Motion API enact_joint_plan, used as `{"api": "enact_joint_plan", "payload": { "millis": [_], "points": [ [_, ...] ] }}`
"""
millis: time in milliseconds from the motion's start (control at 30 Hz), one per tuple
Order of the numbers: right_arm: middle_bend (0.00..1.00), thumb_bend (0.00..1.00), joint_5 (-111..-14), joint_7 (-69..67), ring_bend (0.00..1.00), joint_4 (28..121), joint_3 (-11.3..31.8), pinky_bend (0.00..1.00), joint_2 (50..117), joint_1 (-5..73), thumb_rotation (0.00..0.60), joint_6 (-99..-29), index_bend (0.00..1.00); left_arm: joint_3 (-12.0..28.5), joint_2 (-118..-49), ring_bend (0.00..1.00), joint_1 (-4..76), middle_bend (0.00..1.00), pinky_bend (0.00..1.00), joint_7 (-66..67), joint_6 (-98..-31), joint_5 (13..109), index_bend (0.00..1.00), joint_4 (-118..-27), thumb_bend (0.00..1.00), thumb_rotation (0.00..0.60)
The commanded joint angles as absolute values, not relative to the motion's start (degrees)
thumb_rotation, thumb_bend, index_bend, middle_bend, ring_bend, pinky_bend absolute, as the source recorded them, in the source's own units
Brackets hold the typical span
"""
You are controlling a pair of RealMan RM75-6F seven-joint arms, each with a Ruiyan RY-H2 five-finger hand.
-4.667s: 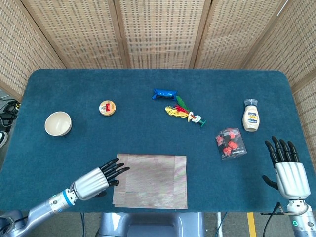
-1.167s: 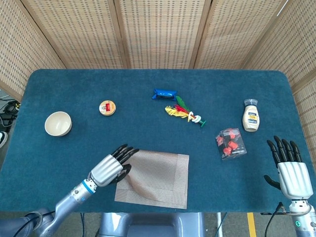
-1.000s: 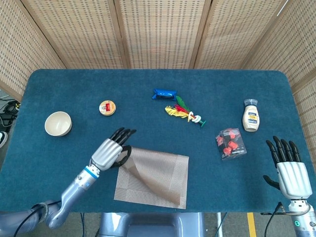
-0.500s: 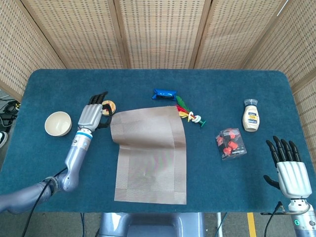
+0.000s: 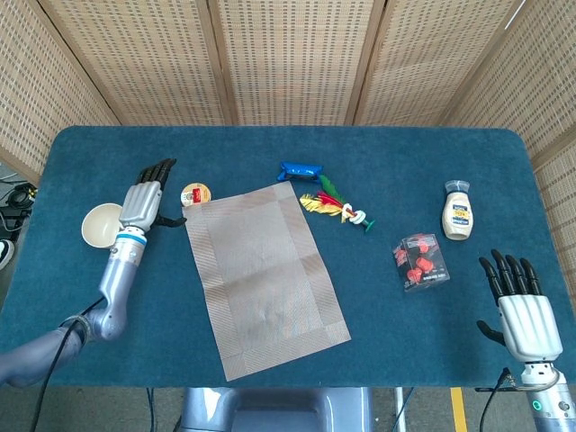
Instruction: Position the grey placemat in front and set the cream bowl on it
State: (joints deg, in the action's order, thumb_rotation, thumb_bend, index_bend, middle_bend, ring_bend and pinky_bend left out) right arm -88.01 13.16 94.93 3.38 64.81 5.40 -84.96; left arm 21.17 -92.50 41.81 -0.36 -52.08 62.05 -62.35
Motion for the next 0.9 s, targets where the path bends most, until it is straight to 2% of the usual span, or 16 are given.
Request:
{"api": "enact_joint_plan", "payload": {
  "millis": [33, 300, 433, 667, 900],
  "points": [
    [0.0, 0.0, -89.3, 13.2, 0.0, 94.5, 2.7, 0.0, 65.1, 5.7, 0.6, -84.5, 0.04, 19.1, -87.5, 0.0, 38.2, 0.0, 0.0, -2.1, -57.9, 67.0, 0.0, -67.4, 0.0, 0.6],
    [0.0, 0.0, -99.1, 10.0, 0.0, 88.8, -1.4, 0.0, 67.1, 10.2, 0.6, -79.5, 0.1, 16.4, -76.4, 0.0, 29.8, 0.0, 0.0, 1.9, -68.5, 69.8, 0.0, -83.6, 0.0, 0.6],
    [0.0, 0.0, -105.7, 4.4, 0.0, 86.4, -3.9, 0.0, 67.6, 15.3, 0.6, -74.7, 0.11, 13.7, -71.0, 0.0, 24.8, 0.0, 0.0, 4.9, -73.1, 70.5, 0.0, -92.0, 0.0, 0.6],
    [0.0, 0.0, -112.5, -1.2, 0.0, 84.0, -5.4, 0.0, 70.2, 22.8, 0.6, -69.7, 0.13, 9.3, -66.5, 0.0, 18.4, 0.0, 0.0, 7.3, -79.5, 73.1, 0.0, -100.4, 0.0, 0.6],
    [0.0, 0.0, -115.0, -0.7, 0.0, 82.3, -5.3, 0.0, 74.4, 28.0, 0.6, -64.3, 0.14, 6.3, -64.2, 0.0, 14.7, 0.0, 0.0, 8.1, -82.5, 74.9, 0.0, -105.0, 0.0, 0.6]
  ]
}}
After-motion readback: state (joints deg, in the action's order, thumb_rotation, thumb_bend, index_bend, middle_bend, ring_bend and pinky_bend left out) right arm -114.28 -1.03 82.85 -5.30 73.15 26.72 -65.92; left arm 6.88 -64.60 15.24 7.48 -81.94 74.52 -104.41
